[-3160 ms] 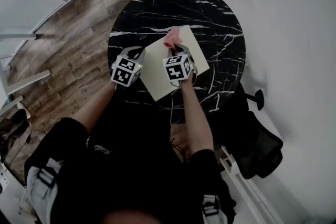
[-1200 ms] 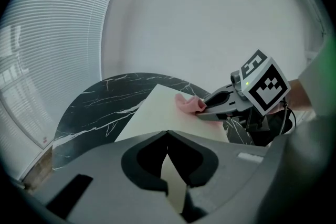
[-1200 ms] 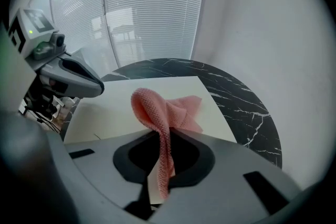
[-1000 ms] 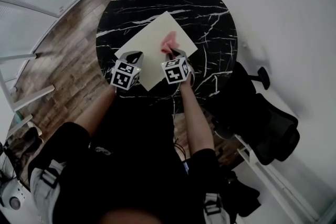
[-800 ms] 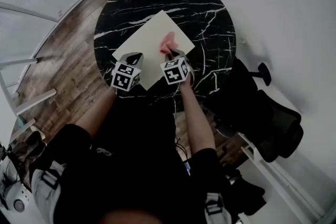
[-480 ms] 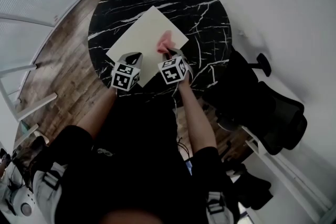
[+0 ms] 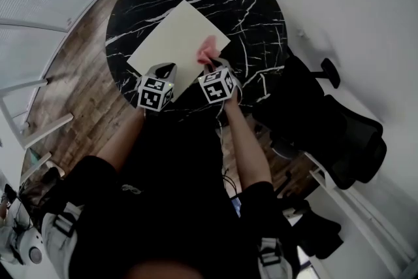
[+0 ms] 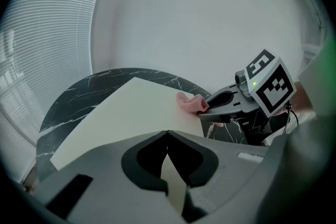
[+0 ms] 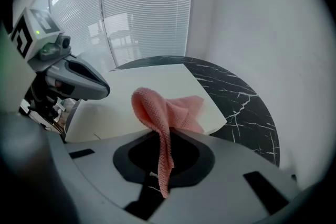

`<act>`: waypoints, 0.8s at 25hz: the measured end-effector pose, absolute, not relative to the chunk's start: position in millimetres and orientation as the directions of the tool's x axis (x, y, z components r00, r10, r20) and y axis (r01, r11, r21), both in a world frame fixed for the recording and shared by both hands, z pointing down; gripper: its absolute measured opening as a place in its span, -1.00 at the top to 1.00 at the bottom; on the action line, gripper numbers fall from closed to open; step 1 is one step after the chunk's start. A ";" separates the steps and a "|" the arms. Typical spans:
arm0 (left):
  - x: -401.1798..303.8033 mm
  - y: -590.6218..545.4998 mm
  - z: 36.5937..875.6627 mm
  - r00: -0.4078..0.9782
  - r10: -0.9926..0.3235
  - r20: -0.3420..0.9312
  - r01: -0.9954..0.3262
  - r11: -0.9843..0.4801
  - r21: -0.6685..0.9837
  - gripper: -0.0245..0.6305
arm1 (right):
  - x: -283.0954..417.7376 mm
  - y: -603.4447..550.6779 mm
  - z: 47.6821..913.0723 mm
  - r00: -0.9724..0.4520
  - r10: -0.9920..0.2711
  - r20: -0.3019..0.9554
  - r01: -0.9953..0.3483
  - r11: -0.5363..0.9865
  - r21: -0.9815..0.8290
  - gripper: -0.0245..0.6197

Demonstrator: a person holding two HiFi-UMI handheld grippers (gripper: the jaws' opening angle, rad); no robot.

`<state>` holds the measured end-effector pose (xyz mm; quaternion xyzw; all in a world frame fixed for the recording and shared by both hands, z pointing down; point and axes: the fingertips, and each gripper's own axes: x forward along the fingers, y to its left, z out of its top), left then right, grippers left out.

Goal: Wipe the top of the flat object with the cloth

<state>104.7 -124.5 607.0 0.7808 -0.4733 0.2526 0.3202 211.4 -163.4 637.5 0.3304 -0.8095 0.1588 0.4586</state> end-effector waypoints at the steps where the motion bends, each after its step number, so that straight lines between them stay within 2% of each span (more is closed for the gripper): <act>1: 105.7 -123.6 607.2 0.422 -0.576 0.700 -0.902 -0.346 0.259 0.93 | 212.5 -162.6 637.9 -0.363 -0.389 0.847 -0.681 0.731 0.043 0.85; 10: 119.7 -119.8 605.5 0.414 -0.570 0.709 -0.902 -0.362 0.236 0.93 | 224.7 -159.2 638.7 -0.389 -0.410 0.825 -0.706 0.708 0.019 0.85; 20: 108.4 -129.1 587.2 0.351 -0.622 0.700 -0.931 -0.309 0.192 0.93 | 222.6 -159.4 597.5 -0.543 -0.558 0.628 -0.764 0.638 -0.093 0.85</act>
